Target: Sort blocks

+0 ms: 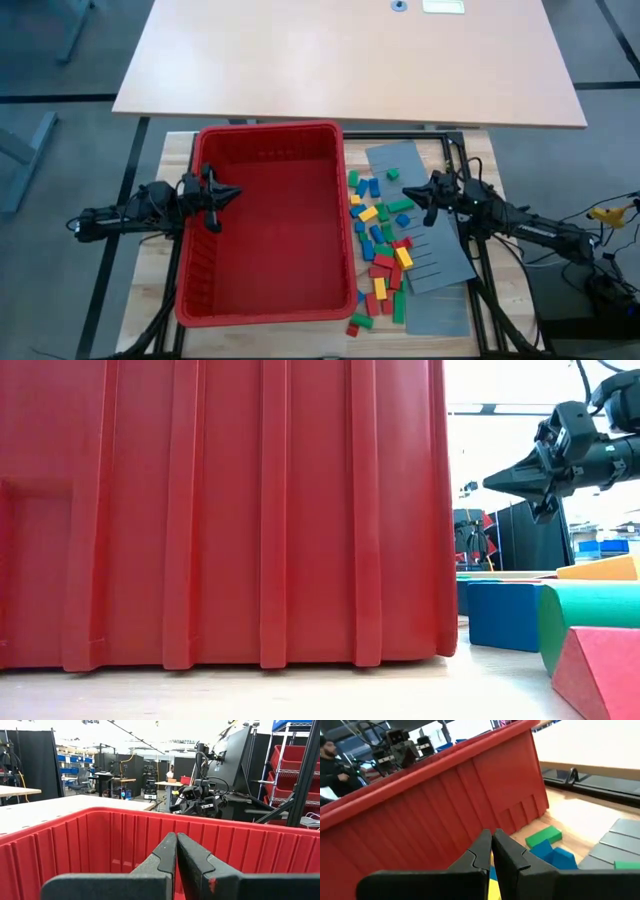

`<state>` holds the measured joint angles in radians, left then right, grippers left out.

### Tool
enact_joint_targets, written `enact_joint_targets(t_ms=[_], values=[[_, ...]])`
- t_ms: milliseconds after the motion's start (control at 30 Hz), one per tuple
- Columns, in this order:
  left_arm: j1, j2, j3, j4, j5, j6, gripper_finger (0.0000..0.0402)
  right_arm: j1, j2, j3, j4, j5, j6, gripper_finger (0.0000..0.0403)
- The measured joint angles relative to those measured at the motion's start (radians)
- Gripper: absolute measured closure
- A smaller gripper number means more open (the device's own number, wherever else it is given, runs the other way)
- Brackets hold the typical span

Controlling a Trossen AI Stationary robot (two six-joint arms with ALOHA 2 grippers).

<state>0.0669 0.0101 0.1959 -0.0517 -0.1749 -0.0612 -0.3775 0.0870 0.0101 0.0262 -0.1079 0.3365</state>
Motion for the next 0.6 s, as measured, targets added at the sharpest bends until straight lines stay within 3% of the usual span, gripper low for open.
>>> enact_joint_targets(t_ms=[600], values=[[0.0, 0.004, 0.003, -0.001, 0.001, 0.0, 0.0402, 0.0, 0.028, 0.0, 0.0, 0.004, 0.004, 0.0403]])
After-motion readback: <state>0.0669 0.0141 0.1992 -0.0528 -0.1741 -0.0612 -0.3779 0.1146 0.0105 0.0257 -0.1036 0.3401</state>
